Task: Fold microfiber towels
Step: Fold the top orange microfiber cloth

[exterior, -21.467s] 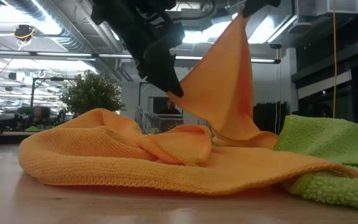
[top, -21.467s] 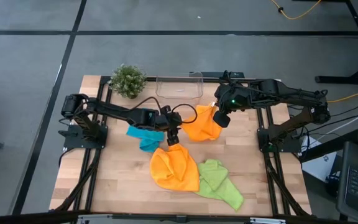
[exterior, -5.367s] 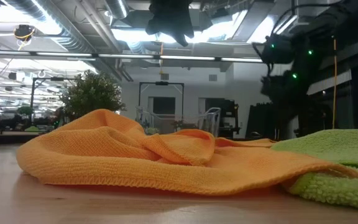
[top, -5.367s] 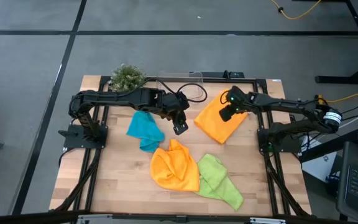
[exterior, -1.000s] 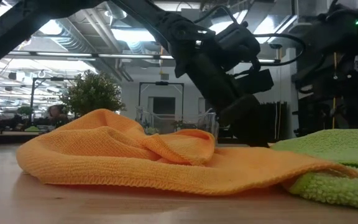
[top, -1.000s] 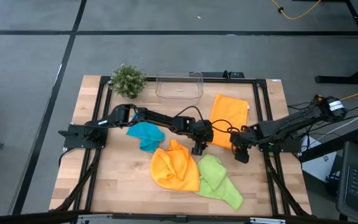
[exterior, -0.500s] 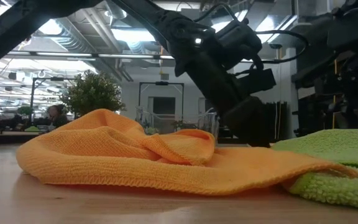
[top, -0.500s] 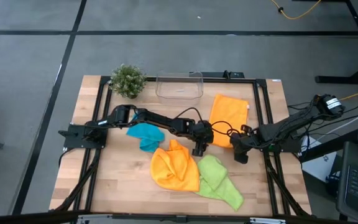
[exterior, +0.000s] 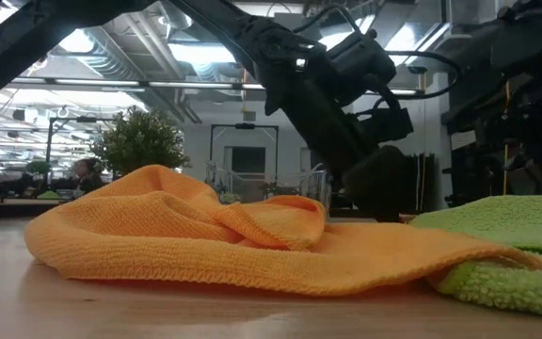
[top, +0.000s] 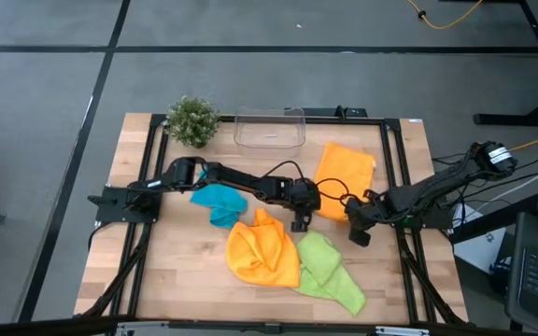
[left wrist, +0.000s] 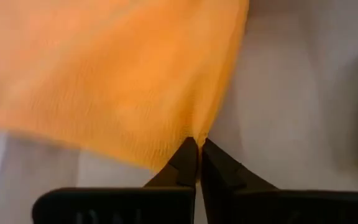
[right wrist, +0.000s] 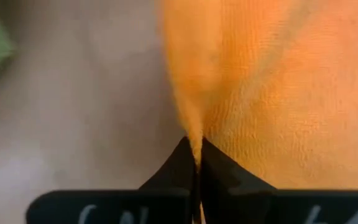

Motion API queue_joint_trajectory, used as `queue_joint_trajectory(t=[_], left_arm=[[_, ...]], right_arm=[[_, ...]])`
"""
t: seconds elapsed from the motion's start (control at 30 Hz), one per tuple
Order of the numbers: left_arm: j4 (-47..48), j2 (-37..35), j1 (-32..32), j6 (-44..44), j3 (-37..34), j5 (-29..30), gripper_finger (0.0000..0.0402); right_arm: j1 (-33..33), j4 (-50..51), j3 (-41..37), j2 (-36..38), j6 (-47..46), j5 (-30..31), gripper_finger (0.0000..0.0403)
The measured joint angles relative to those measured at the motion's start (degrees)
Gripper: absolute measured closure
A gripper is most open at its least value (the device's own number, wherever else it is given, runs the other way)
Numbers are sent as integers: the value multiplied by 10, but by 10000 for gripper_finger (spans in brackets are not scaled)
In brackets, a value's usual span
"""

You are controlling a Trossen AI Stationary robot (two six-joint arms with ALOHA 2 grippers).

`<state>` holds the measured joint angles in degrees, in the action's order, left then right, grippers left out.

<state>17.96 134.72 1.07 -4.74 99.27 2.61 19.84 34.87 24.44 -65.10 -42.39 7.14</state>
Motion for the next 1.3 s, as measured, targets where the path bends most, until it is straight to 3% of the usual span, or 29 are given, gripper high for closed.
queue_joint_trajectory(t=[0.23,0.7,1.3], left_arm=[[109,-58,-1,28,-3,-40,401],[262,-196,-15,76,-1,-91,401],[151,-196,12,36,0,-50,401]], right_arm=[[0,-1,78,1,-24,-42,397],[22,-51,191,-50,-100,-46,399],[25,62,197,-51,-251,43,399]])
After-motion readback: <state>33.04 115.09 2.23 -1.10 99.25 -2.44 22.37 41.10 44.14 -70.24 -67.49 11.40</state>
